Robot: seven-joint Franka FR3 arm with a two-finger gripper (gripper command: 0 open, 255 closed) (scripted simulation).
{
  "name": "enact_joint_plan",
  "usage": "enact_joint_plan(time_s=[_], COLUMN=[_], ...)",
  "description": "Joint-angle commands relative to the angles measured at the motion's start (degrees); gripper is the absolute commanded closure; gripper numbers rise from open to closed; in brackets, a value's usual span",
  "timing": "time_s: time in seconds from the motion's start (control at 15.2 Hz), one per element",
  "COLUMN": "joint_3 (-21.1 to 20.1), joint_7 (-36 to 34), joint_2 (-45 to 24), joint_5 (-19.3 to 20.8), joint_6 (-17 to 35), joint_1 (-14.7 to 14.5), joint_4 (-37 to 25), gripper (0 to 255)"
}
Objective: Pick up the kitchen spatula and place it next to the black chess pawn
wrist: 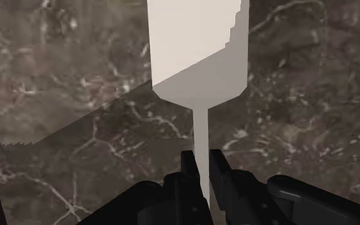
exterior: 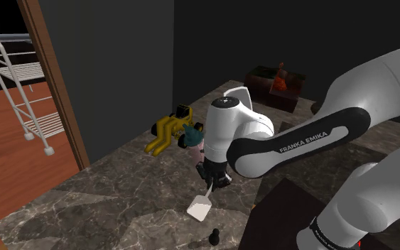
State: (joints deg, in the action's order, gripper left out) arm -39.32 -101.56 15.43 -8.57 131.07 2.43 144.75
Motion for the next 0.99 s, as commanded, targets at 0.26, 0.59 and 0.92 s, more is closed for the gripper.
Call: enact_joint_plan(time_s=[0.26, 0.59, 0.92], joint_3=[-0.6, -0.6, 0.0], joint_7=[-0.7, -0.7, 0.0], joint_2=[-1.2, -1.2, 0.3], joint_5=[0.7, 0.7, -0.2], joint_6=[1.5, 1.5, -0.8], joint_1=[0.3, 0.3, -0.1], joint_4=[0.4, 0.4, -0.5], gripper=[255, 0, 0])
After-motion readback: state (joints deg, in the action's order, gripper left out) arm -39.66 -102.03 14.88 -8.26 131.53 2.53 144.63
